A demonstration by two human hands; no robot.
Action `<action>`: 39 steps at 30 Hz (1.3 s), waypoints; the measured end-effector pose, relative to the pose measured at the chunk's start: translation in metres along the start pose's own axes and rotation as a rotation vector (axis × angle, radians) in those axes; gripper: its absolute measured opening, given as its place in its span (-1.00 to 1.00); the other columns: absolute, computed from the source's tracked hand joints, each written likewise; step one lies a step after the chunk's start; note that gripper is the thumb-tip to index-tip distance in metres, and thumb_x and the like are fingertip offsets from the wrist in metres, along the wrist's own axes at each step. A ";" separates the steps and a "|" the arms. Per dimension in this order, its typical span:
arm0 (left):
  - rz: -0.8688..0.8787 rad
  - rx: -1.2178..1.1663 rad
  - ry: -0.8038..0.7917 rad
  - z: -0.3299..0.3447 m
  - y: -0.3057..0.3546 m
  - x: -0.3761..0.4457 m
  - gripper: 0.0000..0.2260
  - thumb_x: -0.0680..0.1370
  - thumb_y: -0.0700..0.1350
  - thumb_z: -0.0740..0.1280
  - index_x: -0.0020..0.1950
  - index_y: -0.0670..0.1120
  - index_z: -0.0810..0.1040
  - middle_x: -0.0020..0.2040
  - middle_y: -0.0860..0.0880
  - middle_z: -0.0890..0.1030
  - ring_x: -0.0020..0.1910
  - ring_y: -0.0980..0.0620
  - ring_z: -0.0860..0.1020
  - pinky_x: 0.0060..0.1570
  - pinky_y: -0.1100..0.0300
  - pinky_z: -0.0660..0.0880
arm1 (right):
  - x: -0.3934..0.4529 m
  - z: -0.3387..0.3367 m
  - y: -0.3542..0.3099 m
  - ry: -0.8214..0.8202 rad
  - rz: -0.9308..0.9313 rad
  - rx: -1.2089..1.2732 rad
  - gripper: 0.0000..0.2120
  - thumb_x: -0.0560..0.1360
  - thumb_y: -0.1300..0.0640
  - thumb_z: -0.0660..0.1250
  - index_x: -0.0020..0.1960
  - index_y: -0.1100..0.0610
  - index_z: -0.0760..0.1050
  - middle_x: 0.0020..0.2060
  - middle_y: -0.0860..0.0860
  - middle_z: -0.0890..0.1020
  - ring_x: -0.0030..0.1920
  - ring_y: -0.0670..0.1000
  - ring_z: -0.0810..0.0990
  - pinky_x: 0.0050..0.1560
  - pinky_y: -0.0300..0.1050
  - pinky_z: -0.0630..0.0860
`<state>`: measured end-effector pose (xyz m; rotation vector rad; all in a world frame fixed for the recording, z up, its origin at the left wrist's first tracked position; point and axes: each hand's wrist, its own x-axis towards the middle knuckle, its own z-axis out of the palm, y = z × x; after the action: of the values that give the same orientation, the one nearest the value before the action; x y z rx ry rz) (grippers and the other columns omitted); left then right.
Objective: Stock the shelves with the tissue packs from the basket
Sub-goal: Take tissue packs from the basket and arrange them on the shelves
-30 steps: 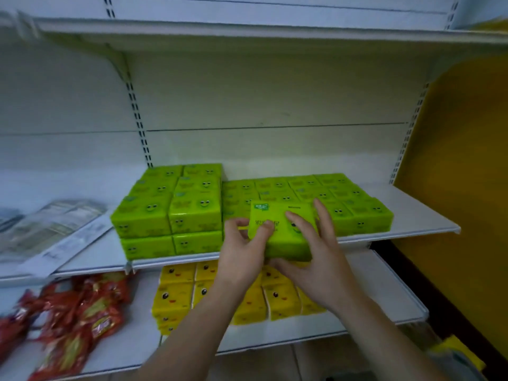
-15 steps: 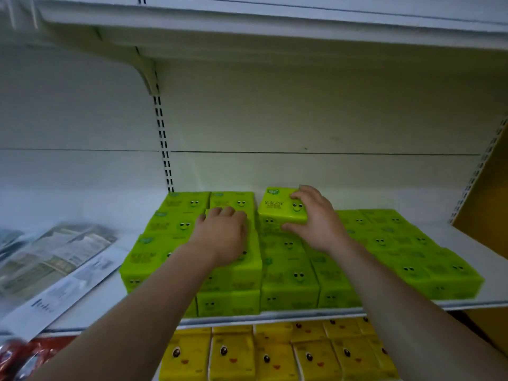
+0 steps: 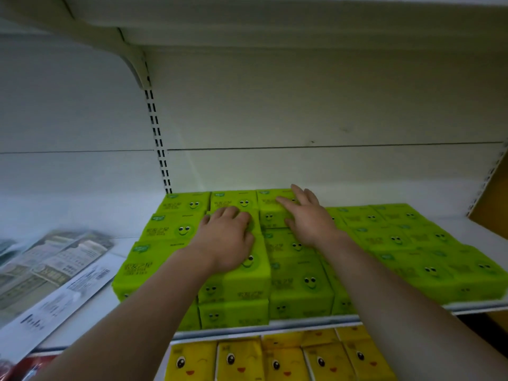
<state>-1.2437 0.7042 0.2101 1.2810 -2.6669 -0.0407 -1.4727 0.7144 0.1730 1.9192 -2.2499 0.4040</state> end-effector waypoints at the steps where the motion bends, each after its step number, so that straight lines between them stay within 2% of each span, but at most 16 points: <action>1: 0.012 -0.013 0.060 -0.002 0.004 0.000 -0.62 0.61 0.01 0.14 0.42 0.01 0.36 0.43 -0.05 0.36 0.47 -0.09 0.25 0.43 -0.10 0.24 | -0.010 -0.007 0.001 0.030 0.010 0.018 -0.42 0.61 0.08 0.20 0.56 -0.10 0.09 0.58 0.03 -0.02 0.56 0.18 -0.01 0.44 0.15 0.28; 3: 0.055 -0.093 0.225 -0.007 0.022 -0.005 -0.66 0.60 -0.04 0.18 0.36 -0.03 0.43 0.35 -0.08 0.46 0.37 -0.12 0.37 0.34 -0.02 0.35 | -0.033 -0.023 0.011 0.140 0.019 0.090 -0.45 0.60 0.10 0.21 0.55 -0.03 0.15 0.54 0.08 0.15 0.51 0.17 0.15 0.39 0.11 0.34; 6: 0.181 -0.278 0.424 -0.009 0.071 -0.027 -0.73 0.56 -0.03 0.19 0.19 -0.06 0.54 0.11 -0.09 0.59 0.14 -0.14 0.53 0.10 0.00 0.49 | -0.081 -0.047 0.036 0.352 0.020 0.219 -0.54 0.55 0.14 0.27 0.44 0.11 0.37 0.33 0.15 0.46 0.31 0.21 0.44 0.29 0.05 0.43; 8: 0.252 -0.412 0.433 -0.001 0.112 -0.045 -0.76 0.53 0.02 0.18 0.07 -0.02 0.55 -0.06 -0.03 0.63 -0.02 -0.10 0.59 -0.06 -0.01 0.53 | -0.124 -0.061 0.053 0.483 0.046 0.315 -0.59 0.52 0.11 0.28 0.35 0.15 0.47 0.18 0.15 0.57 0.18 0.18 0.55 0.21 0.03 0.50; 11: 0.346 -0.542 0.288 0.034 0.175 -0.077 -0.78 0.53 0.07 0.18 -0.05 -0.02 0.54 -0.22 0.01 0.64 -0.17 -0.07 0.61 -0.20 -0.02 0.53 | -0.206 -0.067 0.075 0.533 0.122 0.416 -0.65 0.50 0.09 0.27 0.26 0.13 0.54 0.05 0.07 0.64 0.06 0.05 0.61 0.07 0.01 0.57; 15: 0.510 -0.567 -0.014 0.103 0.259 -0.131 -0.71 0.52 0.10 0.15 -0.14 -0.06 0.55 -0.23 -0.01 0.63 -0.18 -0.04 0.60 -0.18 -0.03 0.50 | -0.330 -0.048 0.112 0.442 0.317 0.432 -0.74 0.55 0.12 0.31 0.22 0.10 0.56 0.02 0.01 0.66 0.01 -0.06 0.61 0.04 -0.12 0.57; 18: 0.551 -0.632 -0.196 0.154 0.306 -0.170 -0.75 0.51 0.07 0.17 -0.09 -0.03 0.57 -0.16 0.00 0.65 -0.13 -0.02 0.60 -0.11 0.01 0.52 | -0.416 -0.033 0.133 0.360 0.474 0.402 -0.75 0.56 0.15 0.32 0.23 0.11 0.56 0.00 -0.01 0.67 -0.02 -0.09 0.61 0.00 -0.23 0.54; 22: 0.615 -0.573 -0.397 0.208 0.346 -0.213 -0.84 0.57 0.00 0.23 -0.04 -0.04 0.55 -0.10 -0.06 0.65 -0.07 -0.10 0.60 -0.11 0.04 0.50 | -0.511 0.007 0.157 0.121 0.702 0.325 -0.72 0.58 0.09 0.28 0.28 0.04 0.50 -0.12 0.03 0.67 -0.17 0.04 0.63 -0.16 0.02 0.57; 23: 0.619 -0.557 -0.434 0.219 0.351 -0.221 -0.85 0.59 -0.01 0.23 -0.01 -0.03 0.55 -0.08 -0.07 0.65 -0.06 -0.10 0.60 -0.10 0.04 0.51 | -0.531 0.020 0.161 0.034 0.747 0.295 -0.72 0.57 0.06 0.27 0.27 0.02 0.48 -0.12 0.03 0.67 -0.17 0.06 0.62 -0.20 0.00 0.55; 25: 0.615 -0.539 -0.493 0.241 0.357 -0.235 -0.86 0.61 -0.02 0.19 0.06 0.01 0.52 -0.04 -0.08 0.64 -0.03 -0.12 0.60 -0.08 0.04 0.52 | -0.563 0.048 0.165 -0.116 0.805 0.212 -0.66 0.53 0.00 0.27 0.29 0.00 0.43 0.05 0.05 0.65 0.03 0.10 0.62 -0.05 -0.04 0.54; 28: 0.601 -0.530 -0.540 0.265 0.359 -0.249 -0.81 0.63 -0.04 0.15 0.20 0.05 0.49 0.01 -0.06 0.63 0.00 -0.09 0.59 -0.07 0.07 0.51 | -0.594 0.083 0.167 -0.346 0.893 0.029 -0.31 0.49 -0.13 0.31 0.52 0.07 0.18 0.46 0.16 0.30 0.45 0.21 0.26 0.40 0.06 0.30; 30: 0.586 -0.534 -0.532 0.279 0.358 -0.254 -0.80 0.63 -0.06 0.15 0.22 0.05 0.47 0.03 -0.04 0.64 0.03 -0.07 0.58 -0.02 0.05 0.52 | -0.608 0.103 0.170 -0.498 0.975 -0.013 -0.12 0.45 -0.27 0.33 0.57 0.03 -0.02 0.54 0.16 0.05 0.52 0.27 0.06 0.44 0.23 0.20; 32: 0.550 -0.547 -0.573 0.292 0.353 -0.258 -0.79 0.63 -0.07 0.17 0.23 0.07 0.46 0.05 -0.01 0.65 0.04 -0.03 0.59 0.03 0.05 0.51 | -0.624 0.127 0.175 -0.595 1.033 -0.026 -0.08 0.44 -0.28 0.35 0.57 -0.05 -0.11 0.56 0.17 -0.12 0.53 0.33 -0.05 0.40 0.35 0.19; 34: 0.516 -0.562 -0.637 0.301 0.346 -0.262 -0.77 0.63 -0.05 0.17 0.27 0.12 0.44 0.09 0.06 0.64 0.06 0.04 0.59 0.08 0.08 0.51 | -0.632 0.142 0.178 -0.594 1.057 -0.060 -0.17 0.47 -0.18 0.37 0.56 -0.09 -0.04 0.55 0.17 -0.22 0.52 0.39 -0.13 0.35 0.36 0.30; 36: 0.523 -0.575 -0.639 0.305 0.343 -0.263 -0.76 0.64 -0.02 0.16 0.29 0.16 0.42 0.10 0.11 0.62 0.06 0.08 0.58 0.07 0.07 0.52 | -0.637 0.153 0.180 -0.472 1.059 -0.102 -0.37 0.50 -0.03 0.37 0.50 -0.06 0.20 0.56 0.16 -0.22 0.51 0.41 -0.15 0.28 0.25 0.46; 39: 0.524 -0.590 -0.634 0.308 0.342 -0.263 -0.78 0.64 0.01 0.15 0.28 0.19 0.40 0.03 0.12 0.63 -0.03 0.09 0.58 0.00 0.04 0.55 | -0.646 0.165 0.176 -0.263 1.024 -0.106 -0.57 0.43 0.03 0.43 0.27 0.05 0.48 0.56 0.19 0.02 0.51 0.40 -0.01 0.16 0.20 0.55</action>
<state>-1.4008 1.1064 -0.0969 0.4005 -3.0121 -1.2274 -1.5295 1.2979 -0.1897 0.6499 -3.1946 0.1189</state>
